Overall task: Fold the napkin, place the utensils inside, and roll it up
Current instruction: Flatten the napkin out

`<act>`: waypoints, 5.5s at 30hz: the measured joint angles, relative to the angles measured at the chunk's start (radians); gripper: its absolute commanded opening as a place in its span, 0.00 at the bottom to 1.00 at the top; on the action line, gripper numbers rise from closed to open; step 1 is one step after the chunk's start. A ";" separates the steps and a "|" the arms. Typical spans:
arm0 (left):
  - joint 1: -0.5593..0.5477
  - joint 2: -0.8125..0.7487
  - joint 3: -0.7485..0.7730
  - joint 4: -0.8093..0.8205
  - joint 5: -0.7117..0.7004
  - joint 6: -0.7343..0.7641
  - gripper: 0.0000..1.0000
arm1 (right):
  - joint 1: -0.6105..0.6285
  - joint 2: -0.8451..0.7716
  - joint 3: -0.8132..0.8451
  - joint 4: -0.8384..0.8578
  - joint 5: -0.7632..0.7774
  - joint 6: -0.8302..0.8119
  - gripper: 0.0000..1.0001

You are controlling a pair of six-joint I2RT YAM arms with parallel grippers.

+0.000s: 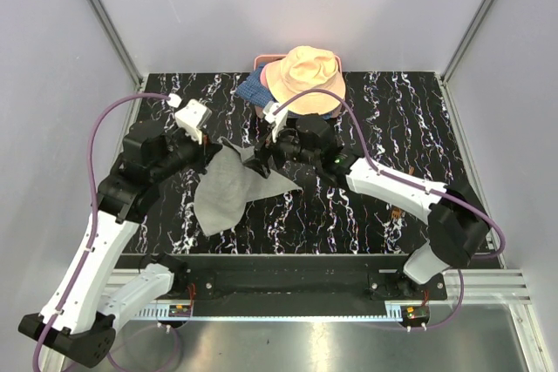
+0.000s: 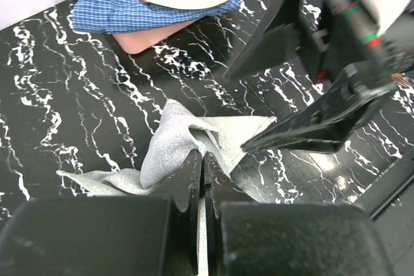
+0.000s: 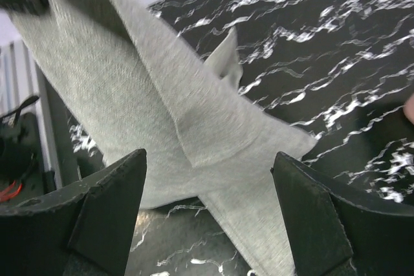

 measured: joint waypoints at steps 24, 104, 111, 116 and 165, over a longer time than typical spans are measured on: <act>0.000 0.032 -0.014 -0.003 0.145 0.044 0.00 | 0.000 0.142 0.046 -0.037 -0.068 -0.118 0.00; 0.041 0.800 -0.278 0.511 -0.266 -0.579 0.00 | -0.316 -0.112 -0.365 -0.147 0.447 0.138 0.00; 0.041 0.693 -0.277 0.438 -0.270 -0.577 0.04 | -0.316 -0.151 -0.338 -0.242 0.451 0.128 0.00; 0.040 0.572 -0.259 0.406 -0.283 -0.568 0.00 | -0.316 -0.201 -0.305 -0.289 0.460 0.115 0.00; 0.063 0.039 0.131 0.189 -0.594 -0.440 0.00 | -0.314 -0.409 0.127 -0.461 0.491 -0.063 0.00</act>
